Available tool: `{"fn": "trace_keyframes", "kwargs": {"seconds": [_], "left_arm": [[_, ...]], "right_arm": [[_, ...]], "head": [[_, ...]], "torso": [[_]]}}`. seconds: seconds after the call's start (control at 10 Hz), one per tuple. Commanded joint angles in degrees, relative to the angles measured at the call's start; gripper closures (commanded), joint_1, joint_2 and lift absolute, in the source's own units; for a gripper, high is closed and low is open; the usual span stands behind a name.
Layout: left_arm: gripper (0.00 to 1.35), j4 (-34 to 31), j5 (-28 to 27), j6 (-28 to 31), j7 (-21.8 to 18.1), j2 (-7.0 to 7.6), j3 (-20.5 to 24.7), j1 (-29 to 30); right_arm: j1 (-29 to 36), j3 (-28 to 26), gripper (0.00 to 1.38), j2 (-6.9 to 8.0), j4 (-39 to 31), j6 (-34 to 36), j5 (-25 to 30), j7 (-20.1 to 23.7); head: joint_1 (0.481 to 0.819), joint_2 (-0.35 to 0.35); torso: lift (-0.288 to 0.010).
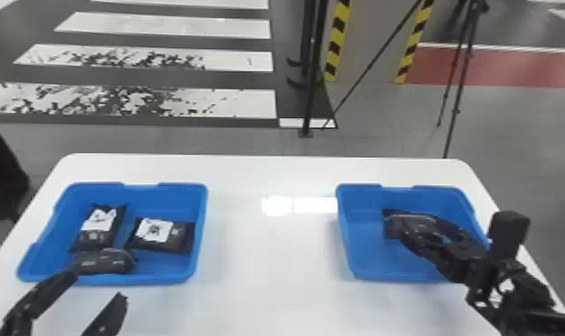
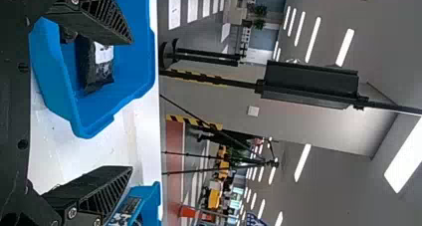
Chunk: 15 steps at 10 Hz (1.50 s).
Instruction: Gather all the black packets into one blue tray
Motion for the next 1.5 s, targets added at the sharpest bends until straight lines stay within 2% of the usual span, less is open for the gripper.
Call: {"fn": "trace_keyframes", "kwargs": {"seconds": [0.0,0.2,0.3,0.4,0.5,0.7,0.9,1.1,1.4], "left_arm": [[0.14,0.1,0.0,0.4,0.0,0.09,-0.2,-0.2],[0.14,0.1,0.0,0.6,0.0,0.18,-0.4,-0.4],[0.14,0.1,0.0,0.8,0.0,0.18,-0.6,-0.6],[0.14,0.3,0.1,0.8,0.0,0.27,-0.9,-0.7],[0.14,0.3,0.0,0.8,0.0,0.35,-1.4,-1.1],[0.14,1.1,0.5,1.1,0.0,0.44,-3.0,-1.3],[0.14,1.1,0.6,1.8,-0.7,0.79,-3.2,-2.1],[0.14,1.1,0.9,1.8,-1.2,0.88,-3.3,-2.7],[0.14,1.1,7.5,7.4,-3.9,1.59,-4.9,-6.1]], "right_arm": [[-2.6,-1.4,0.2,-0.36,2.9,2.3,2.2,0.0],[-4.8,-1.8,0.2,-1.07,6.3,5.8,3.6,0.0],[-6.1,-1.8,0.25,-1.33,8.0,6.5,4.4,0.1],[-8.2,-1.8,0.47,-1.68,11.2,6.5,4.7,1.2],[-8.9,-1.8,0.93,-1.77,12.1,5.9,4.7,1.5],[-8.8,-1.8,1.3,-1.68,11.8,4.0,4.3,1.4],[-7.1,-1.8,1.28,-1.6,9.7,1.3,3.8,1.4],[0.2,-3.4,1.28,-0.28,-3.6,1.3,3.2,1.4],[10.6,-2.6,1.28,1.57,-22.3,2.9,0.7,1.4]], "head": [[0.695,-0.095],[0.695,-0.124],[0.695,-0.136],[0.695,-0.142],[0.695,-0.144],[0.695,-0.15],[0.695,-0.163],[0.695,-0.168],[0.695,-0.176]], "torso": [[-0.11],[-0.11],[-0.11],[-0.11],[-0.11],[-0.11],[-0.11],[-0.11],[-0.11]]}}
